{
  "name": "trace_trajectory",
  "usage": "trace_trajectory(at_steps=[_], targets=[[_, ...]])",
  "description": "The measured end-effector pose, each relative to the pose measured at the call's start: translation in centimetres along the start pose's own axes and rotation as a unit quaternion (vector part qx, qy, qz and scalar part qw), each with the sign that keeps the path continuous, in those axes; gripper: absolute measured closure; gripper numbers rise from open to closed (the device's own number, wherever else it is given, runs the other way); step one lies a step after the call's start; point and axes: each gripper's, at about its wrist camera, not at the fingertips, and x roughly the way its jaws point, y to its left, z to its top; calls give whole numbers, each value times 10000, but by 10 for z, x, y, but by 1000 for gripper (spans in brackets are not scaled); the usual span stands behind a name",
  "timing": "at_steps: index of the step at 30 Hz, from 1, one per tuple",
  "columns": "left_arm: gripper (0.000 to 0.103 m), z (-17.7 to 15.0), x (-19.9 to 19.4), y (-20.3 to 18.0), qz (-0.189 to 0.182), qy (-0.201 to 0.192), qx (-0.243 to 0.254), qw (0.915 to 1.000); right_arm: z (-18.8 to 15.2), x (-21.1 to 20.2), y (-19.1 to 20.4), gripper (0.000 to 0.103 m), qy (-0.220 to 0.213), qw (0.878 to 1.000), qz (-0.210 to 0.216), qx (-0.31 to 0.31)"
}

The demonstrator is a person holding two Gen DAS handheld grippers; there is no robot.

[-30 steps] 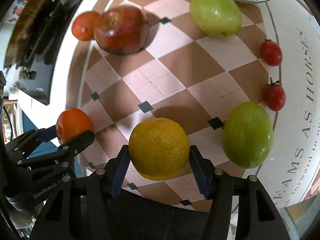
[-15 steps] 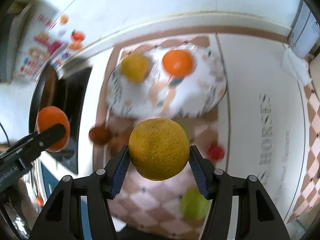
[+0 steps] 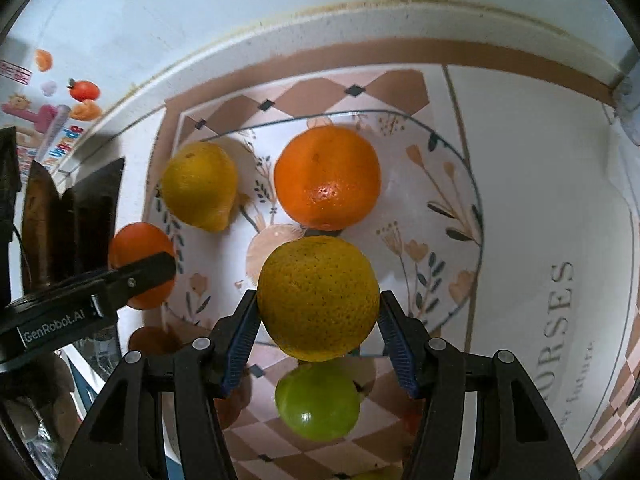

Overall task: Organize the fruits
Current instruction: 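Carry both fruits onto the white plate and release them, then withdraw both tools from the plate toward the remaining fruits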

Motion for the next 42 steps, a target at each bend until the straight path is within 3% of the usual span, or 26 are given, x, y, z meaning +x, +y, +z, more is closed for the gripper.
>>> trace_trajectory(at_steps=[5, 11, 17, 18, 21, 29, 35, 42], targets=[[42, 2, 24, 9, -214, 334, -286, 9988, 6, 21, -1, 41, 178, 9998, 97, 38], [42, 3, 33, 14, -262, 417, -446, 9978, 9, 32, 0, 40, 322, 9993, 176, 23], [38, 8, 36, 9, -195, 420, -375, 9982, 10, 15, 1, 19, 153, 9999, 32, -6], [30, 9, 35, 8, -189, 373, -366, 9985, 10, 12, 0, 17, 136, 9999, -56, -19], [17, 9, 25, 4, -98, 209, -260, 9994, 6, 1, -3, 8, 41, 9994, -332, -40], [17, -10, -15, -4, 425, -279, 130, 9986, -15, -30, 3, 8, -332, 9947, -937, -247], [17, -39, -51, -6, 852, -803, 279, 9927, -37, -62, 8, 8, -663, 9919, -1043, -287], [17, -72, -83, -6, 934, -1241, 271, 9875, -69, -102, 16, 8, -1056, 9883, -1057, -302]])
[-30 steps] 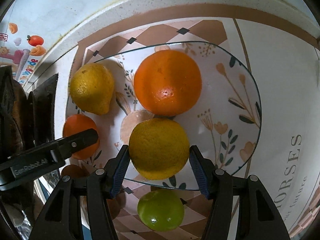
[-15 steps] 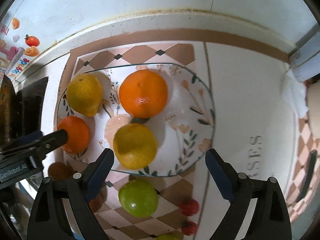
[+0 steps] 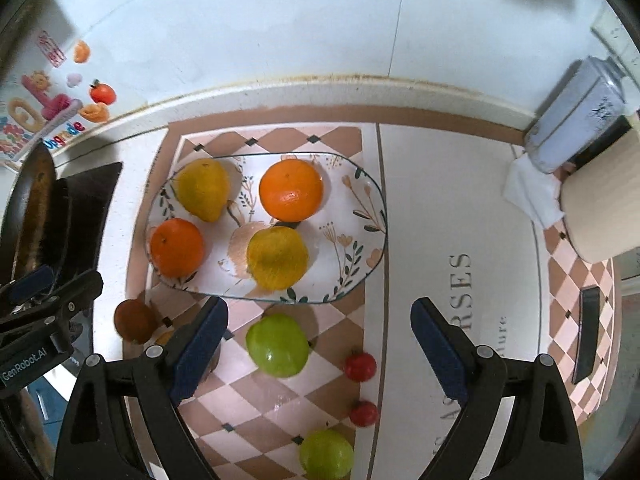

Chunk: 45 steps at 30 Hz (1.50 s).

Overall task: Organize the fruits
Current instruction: 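Withdraw both tools from the plate toward the remaining fruits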

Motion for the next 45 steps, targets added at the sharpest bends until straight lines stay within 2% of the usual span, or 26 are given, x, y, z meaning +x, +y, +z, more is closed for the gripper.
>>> trace_trajectory(at_steps=[14, 22, 26, 30, 34, 35, 36, 38, 40, 45], targets=[[17, -53, -91, 6, -37, -906, 140, 9958, -58, -106, 5, 8, -806, 9966, 157, -45], [17, -77, -134, 8, -76, -1283, 190, 9915, -83, -154, 14, 8, -1140, 9931, 239, -112], [17, -84, -151, 9, -71, -1475, 176, 9889, -91, -172, 16, 8, -1330, 9907, 258, -86], [17, -90, -160, 10, -155, -1524, 150, 9881, -93, -175, 12, 8, -1336, 9901, 428, 28], [14, -89, -150, 14, -131, -1403, 117, 9899, -94, -140, -3, 8, -849, 9945, 572, 234], [3, -87, -143, 16, -108, -1288, 119, 9915, -95, -129, -7, 8, -684, 9955, 589, 281], [1, -87, -136, 18, -78, -1208, 94, 9926, -97, -112, -11, 8, -447, 9966, 620, 319], [1, -88, -118, 25, 48, -1052, 54, 9944, -103, -78, -20, 8, -12, 9969, 658, 426], [1, -88, -91, 35, 133, -685, -67, 9975, -112, -34, -27, 8, 539, 9949, 686, 510], [1, -89, -38, 56, 166, -60, -383, 9991, -137, 45, -35, 8, 1405, 9844, 798, 700]])
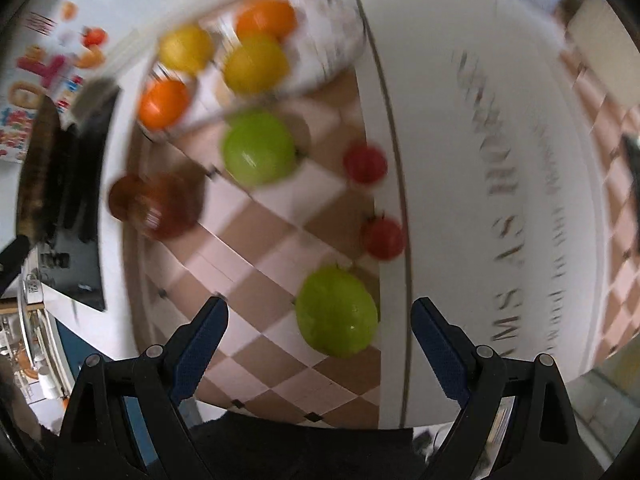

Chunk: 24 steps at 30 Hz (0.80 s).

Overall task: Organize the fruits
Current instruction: 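Withdraw both tools from the plate toward the remaining fruits, then grasp the brown apple with the left tool while the right tool grasps a green apple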

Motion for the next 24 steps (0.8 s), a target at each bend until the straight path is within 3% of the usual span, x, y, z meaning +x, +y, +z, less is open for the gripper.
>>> trace_trajectory(at_steps=[3, 6, 10, 20, 22, 23, 24], targets=[[1, 4, 26, 3, 22, 316, -152, 9994, -1, 30, -6, 14, 272, 9996, -21, 53], [1, 8, 38, -7, -166, 486, -197, 9985, -2, 50, -6, 30, 434, 9990, -37, 29], [1, 15, 66, -40, -367, 841, 112, 9957, -4, 50, -2, 44, 284, 9993, -220, -144], [2, 15, 135, -102, -320, 1472, 880, 9847, -2, 50, -11, 43, 537, 9985, -63, -63], [18, 14, 137, -109, -331, 1404, 1014, 9843, -4, 51, -11, 43, 554, 9983, -117, -107], [38, 12, 138, -112, -314, 1403, 1079, 9837, -5, 52, -11, 43, 571, 9982, -154, -138], [39, 11, 140, -114, -253, 1417, 1122, 9832, -6, 52, -10, 43, 564, 9981, -169, -166]])
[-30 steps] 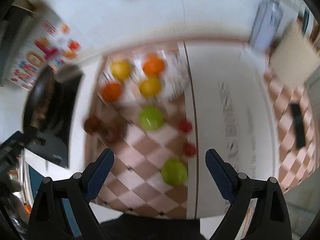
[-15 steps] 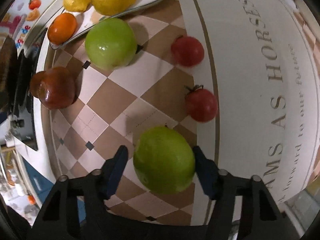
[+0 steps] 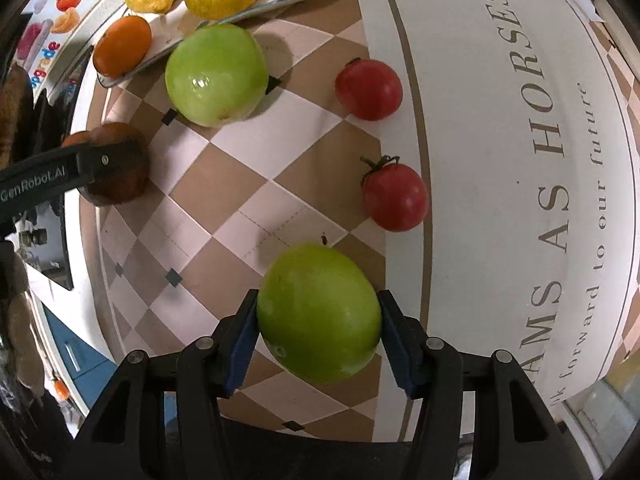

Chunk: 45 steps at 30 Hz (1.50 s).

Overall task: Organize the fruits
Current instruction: 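Grasp the brown apple with the left tool while the right tool grasps a green apple, then carry both apples onto the white plate and open both tools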

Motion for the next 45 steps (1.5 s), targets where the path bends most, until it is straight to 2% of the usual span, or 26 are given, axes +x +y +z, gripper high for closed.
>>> trace_trajectory(at_steps=[7, 13, 16, 19, 23, 27, 32, 38, 41, 43, 45], targets=[[40, -12, -7, 5, -116, -175, -203, 9996, -6, -9, 15, 45, -250, 9993, -86, -269], [40, -23, -59, 19, -601, -558, -405, 9958, 7, -56, 25, 45, -748, 9962, 264, -358], [40, -12, -100, 28, -895, -909, -518, 9905, 31, -89, 28, 45, -1090, 9924, 473, -333], [40, 15, -135, 39, -1004, -1251, -554, 9855, 68, -112, 27, 45, -1356, 9893, 490, -242], [40, 63, -149, 54, -722, -1453, -548, 9852, 129, -121, 18, 45, -1502, 9880, 365, -53], [39, 105, -127, 66, -479, -1196, -576, 9900, 173, -107, 15, 45, -1390, 9900, 207, 94], [39, 142, -79, 75, -314, -606, -614, 9958, 201, -84, 9, 45, -1147, 9931, 128, 212], [39, 154, -43, 81, -317, -131, -735, 9967, 211, -65, 3, 44, -931, 9954, 80, 232], [39, 153, -33, 83, -334, 44, -791, 9963, 213, -58, 4, 44, -834, 9959, 215, 289], [38, 151, -31, 87, -392, 49, -891, 9952, 215, -54, 5, 44, -782, 9963, 221, 286], [38, 151, -29, 90, -432, 103, -953, 9945, 215, -54, 7, 39, -766, 9964, 226, 276]])
